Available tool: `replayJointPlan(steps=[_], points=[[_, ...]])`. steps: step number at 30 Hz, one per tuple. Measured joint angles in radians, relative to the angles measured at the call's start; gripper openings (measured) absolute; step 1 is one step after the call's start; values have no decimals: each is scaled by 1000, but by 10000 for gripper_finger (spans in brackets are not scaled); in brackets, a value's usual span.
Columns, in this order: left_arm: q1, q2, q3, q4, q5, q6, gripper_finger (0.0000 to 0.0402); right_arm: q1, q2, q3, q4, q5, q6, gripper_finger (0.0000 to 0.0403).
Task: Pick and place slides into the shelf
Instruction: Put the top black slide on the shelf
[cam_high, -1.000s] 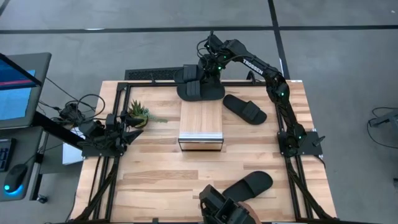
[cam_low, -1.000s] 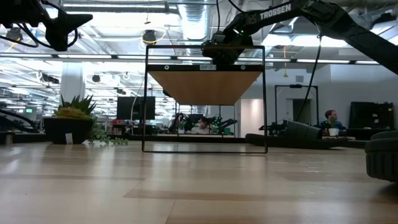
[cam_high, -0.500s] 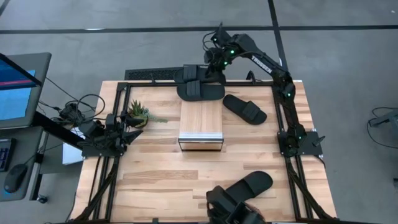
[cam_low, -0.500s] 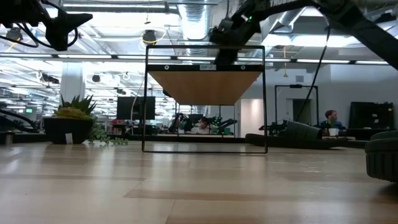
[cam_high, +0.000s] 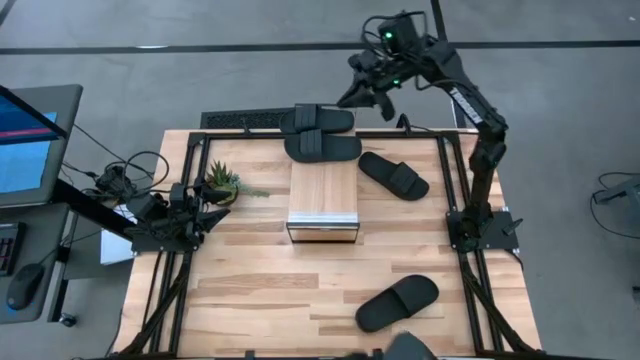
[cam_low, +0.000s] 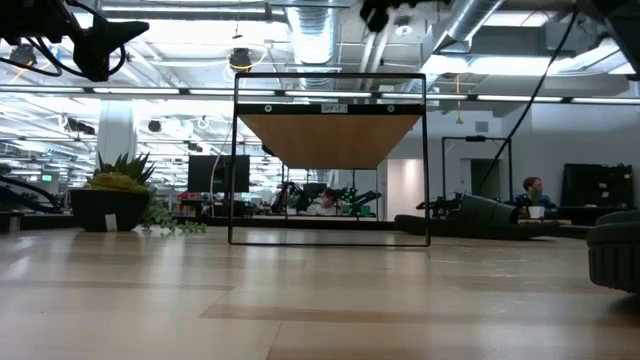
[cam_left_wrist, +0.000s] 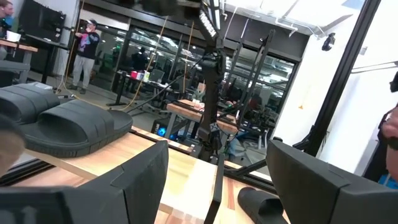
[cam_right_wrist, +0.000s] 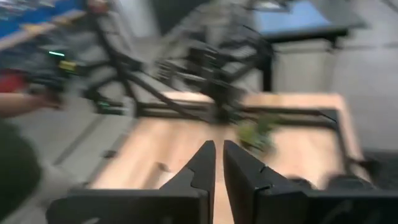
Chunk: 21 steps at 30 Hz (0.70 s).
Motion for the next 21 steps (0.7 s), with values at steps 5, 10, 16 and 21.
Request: replayJointPlan(steps=[5,10,16,21], points=[[0,0,0,0,0,0,258,28,-71,0,-121,-224,-65,8],[0,0,0,0,0,0,258,73,-120,0,-397,-372,-317,1],[0,0,0,1,-6,20,258,112,-196,-91,-448,-502,-444,0],[0,0,0,4,-30,24,258,110,-255,-196,-448,-513,-498,0]])
